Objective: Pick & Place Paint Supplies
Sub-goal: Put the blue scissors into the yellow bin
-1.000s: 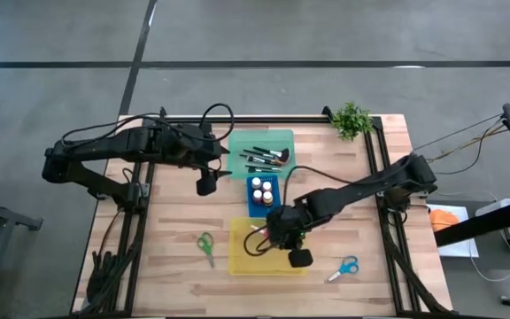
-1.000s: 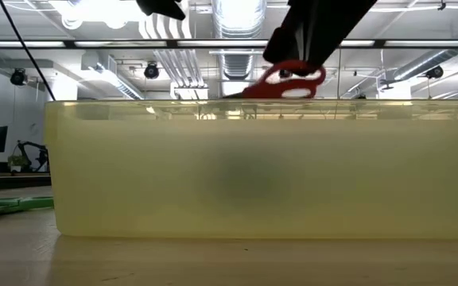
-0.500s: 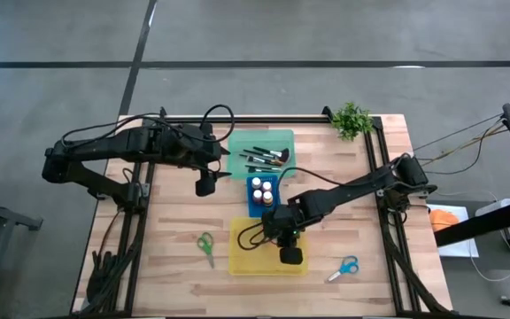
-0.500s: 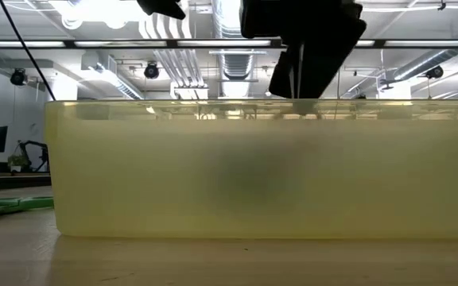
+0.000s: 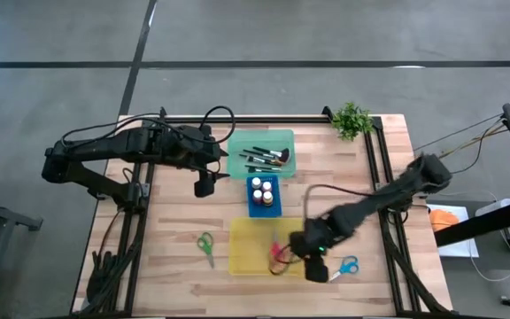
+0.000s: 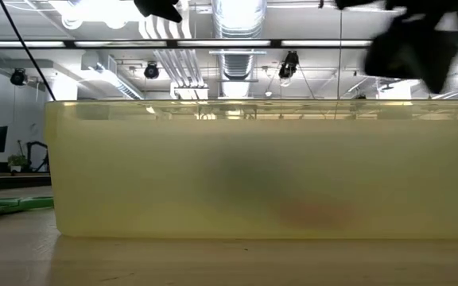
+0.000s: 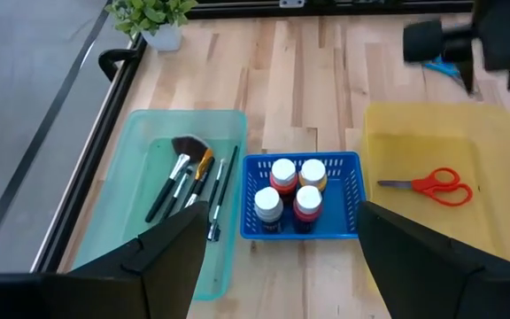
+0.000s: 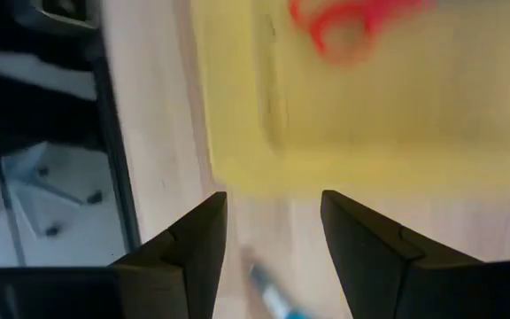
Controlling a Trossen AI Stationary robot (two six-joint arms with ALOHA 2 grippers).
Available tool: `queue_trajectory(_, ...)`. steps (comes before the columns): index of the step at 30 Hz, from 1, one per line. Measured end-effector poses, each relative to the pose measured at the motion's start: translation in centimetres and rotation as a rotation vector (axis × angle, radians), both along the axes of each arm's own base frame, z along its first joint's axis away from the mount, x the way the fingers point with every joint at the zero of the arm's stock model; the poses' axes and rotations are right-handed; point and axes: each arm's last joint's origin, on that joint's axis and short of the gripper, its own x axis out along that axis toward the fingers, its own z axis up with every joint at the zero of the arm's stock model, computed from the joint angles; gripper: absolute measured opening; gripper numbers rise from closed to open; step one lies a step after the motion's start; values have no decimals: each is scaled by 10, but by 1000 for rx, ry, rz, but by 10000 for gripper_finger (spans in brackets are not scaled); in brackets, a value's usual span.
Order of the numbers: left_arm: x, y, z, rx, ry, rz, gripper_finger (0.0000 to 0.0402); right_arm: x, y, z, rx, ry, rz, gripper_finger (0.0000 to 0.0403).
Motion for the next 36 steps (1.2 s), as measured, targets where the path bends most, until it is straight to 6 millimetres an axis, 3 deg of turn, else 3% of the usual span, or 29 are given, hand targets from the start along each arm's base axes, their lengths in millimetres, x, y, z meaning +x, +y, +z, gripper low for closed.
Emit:
queue_trajectory(7, 0, 0, 0, 1, -3, -1, 294, -72, 22, -13, 100, 155, -412, 182)
queue_trajectory(16, 1, 0, 1, 7, -13, -6, 294, -134, 20, -37, 180, 295, -915, 182)
queue_trajectory(23, 1, 0, 1, 7, -16, -6, 294, -143, 13, -45, 142, 379, -1010, 181)
queue_trajectory(36, 4, 0, 5, 14, -66, 2, 294, -148, 11, -74, -109, 512, -857, 181)
